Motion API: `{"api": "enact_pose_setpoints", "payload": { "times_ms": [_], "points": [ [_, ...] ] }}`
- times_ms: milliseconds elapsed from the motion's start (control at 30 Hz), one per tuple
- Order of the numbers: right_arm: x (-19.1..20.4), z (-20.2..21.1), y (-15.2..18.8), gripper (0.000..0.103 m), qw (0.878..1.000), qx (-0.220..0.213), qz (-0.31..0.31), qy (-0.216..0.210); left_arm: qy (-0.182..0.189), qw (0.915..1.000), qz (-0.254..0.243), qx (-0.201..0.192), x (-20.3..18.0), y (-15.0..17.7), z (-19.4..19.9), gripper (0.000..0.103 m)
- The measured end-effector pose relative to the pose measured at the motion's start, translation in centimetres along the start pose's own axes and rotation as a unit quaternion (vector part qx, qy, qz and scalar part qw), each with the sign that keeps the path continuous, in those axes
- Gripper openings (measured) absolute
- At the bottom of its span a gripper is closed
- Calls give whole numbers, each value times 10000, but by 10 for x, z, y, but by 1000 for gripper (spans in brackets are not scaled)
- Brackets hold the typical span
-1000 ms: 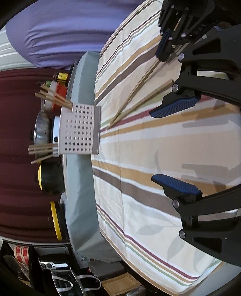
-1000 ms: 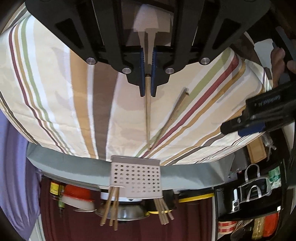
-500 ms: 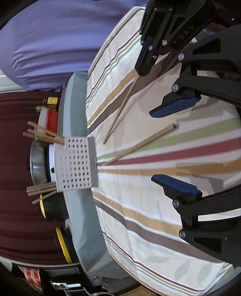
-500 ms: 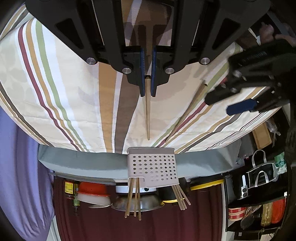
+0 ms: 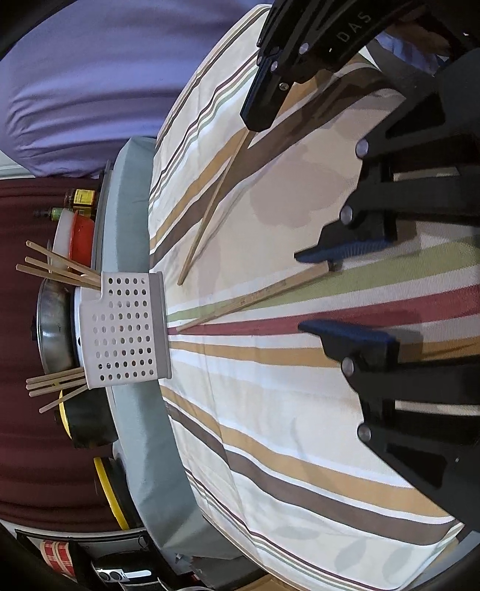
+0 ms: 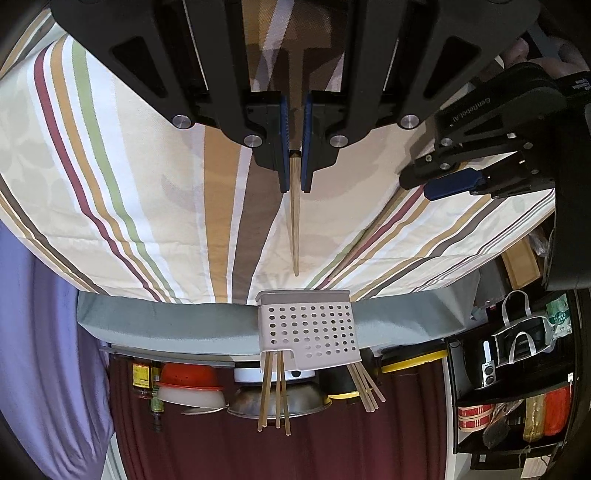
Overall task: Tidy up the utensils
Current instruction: 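Close the right tool on a chopstick while the left tool grips the other chopstick, then lift and carry the left tool's chopstick over the holder while the right tool carries its own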
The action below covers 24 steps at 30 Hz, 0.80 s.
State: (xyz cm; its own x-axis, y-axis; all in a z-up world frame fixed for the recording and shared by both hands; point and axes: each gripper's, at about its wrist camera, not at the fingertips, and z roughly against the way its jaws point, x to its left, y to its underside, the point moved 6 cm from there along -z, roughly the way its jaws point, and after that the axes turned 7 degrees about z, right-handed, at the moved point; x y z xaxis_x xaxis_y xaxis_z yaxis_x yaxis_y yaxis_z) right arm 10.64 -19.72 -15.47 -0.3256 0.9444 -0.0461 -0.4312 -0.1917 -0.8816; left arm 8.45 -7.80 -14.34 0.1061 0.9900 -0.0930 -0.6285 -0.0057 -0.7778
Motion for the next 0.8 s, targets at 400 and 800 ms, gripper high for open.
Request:
{"api": "enact_pose_setpoints", "payload": {
  "times_ms": [400, 800],
  "points": [
    [5, 11, -12, 6, 9996, -168, 178, 136, -52, 9995, 120, -273, 16, -8, 17, 7],
    [13, 42, -48, 6, 9962, -654, 478, 318, -175, 9955, 202, -909, 38, -38, 56, 7]
  ]
}}
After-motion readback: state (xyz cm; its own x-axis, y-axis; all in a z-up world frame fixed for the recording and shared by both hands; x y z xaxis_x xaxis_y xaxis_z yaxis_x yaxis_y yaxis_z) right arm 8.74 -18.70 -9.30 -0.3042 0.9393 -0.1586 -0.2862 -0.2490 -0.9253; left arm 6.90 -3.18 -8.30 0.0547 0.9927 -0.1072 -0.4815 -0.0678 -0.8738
